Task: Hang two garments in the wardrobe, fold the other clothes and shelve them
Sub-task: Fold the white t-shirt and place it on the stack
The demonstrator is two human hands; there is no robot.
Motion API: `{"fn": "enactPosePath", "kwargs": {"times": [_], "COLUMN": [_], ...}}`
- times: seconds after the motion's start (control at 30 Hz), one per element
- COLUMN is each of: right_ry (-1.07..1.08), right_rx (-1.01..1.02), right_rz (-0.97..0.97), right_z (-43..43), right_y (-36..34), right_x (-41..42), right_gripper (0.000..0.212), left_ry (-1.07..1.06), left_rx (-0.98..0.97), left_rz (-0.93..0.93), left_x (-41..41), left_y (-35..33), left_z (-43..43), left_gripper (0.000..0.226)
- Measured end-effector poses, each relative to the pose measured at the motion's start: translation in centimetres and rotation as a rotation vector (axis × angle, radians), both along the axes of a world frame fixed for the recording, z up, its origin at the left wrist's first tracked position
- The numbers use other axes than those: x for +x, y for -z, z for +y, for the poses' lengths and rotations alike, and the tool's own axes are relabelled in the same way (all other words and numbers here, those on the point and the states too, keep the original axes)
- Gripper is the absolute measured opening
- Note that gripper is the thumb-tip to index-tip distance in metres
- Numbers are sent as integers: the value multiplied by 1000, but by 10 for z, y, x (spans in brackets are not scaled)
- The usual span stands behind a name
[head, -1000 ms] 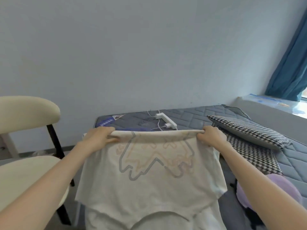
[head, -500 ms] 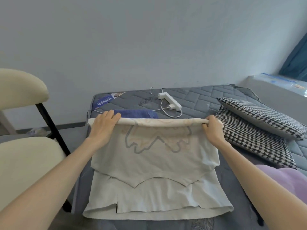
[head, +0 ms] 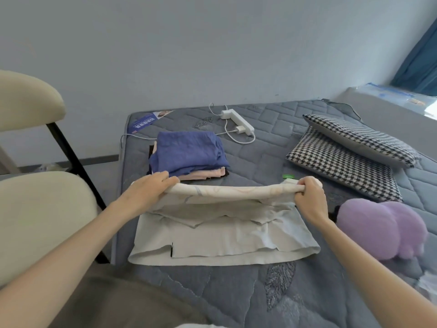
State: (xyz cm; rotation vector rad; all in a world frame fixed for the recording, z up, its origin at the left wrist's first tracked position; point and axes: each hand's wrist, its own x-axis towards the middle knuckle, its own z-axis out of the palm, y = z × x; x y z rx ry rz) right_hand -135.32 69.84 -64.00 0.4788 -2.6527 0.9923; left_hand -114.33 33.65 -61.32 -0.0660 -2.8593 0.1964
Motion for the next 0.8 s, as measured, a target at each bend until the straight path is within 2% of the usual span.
{"fn": "enactPosePath", "kwargs": {"times": [0.1, 0.17, 0.27, 0.4, 0.67, 0.8], "right_ry": [37, 69, 116, 33, 50, 34], "right_rx": [69, 99, 87, 131, 566, 900], "right_rz": [-99, -168, -188, -144, -237, -258], "right_z": [16, 24, 36, 50, 54, 40], "right_y": [18, 28, 40, 48, 62, 49], "right_x": [25, 38, 57, 72, 79, 72], "right_gripper": [14, 15, 13, 16, 21, 26], "left_ry": [-32, 0, 7, -55, -218, -349], "left_rx": [-148, -194, -129, -77, -15, 198], "left_rz": [-285, -369, -487, -609, -922, -1031], "left_x": [12, 20, 36, 50, 55, 52], "left_y": [15, 23, 35, 40, 56, 54], "left_z": [11, 21, 29, 32, 45, 41], "left_gripper": [53, 63, 76, 85, 102, 114]}}
